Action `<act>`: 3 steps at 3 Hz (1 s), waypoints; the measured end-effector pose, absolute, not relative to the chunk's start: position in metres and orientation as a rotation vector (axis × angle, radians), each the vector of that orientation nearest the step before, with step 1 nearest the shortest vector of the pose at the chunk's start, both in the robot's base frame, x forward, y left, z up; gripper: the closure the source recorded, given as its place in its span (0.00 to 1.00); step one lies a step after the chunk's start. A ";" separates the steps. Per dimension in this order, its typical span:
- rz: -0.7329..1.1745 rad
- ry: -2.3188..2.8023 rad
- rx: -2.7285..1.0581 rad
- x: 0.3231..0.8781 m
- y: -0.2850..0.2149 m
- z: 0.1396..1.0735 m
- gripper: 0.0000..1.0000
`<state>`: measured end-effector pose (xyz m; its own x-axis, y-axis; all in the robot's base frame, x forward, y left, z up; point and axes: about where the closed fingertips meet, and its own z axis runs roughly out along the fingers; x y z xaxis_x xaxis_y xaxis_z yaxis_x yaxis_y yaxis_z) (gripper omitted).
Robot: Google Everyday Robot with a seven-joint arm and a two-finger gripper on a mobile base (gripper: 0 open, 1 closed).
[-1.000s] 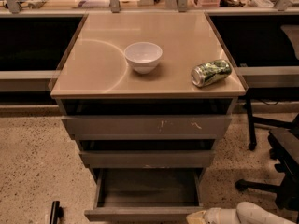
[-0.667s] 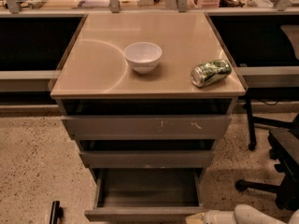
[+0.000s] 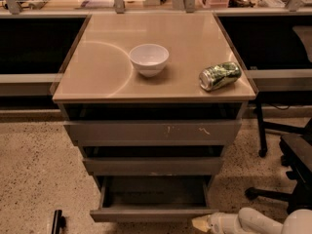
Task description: Close bottom drawer
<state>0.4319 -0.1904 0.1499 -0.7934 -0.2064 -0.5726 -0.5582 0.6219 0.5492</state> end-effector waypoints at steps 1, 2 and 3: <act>0.965 2.359 -0.605 0.467 -0.197 0.150 1.00; 0.916 2.329 -0.641 0.495 -0.202 0.157 1.00; 0.878 2.308 -0.686 0.518 -0.205 0.164 1.00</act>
Offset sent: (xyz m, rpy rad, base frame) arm 0.0981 -0.0232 0.0173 -0.0822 -0.1675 -0.0096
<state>0.5176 -0.2050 0.1635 -0.7058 -0.2556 -0.6607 -0.6301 0.6529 0.4205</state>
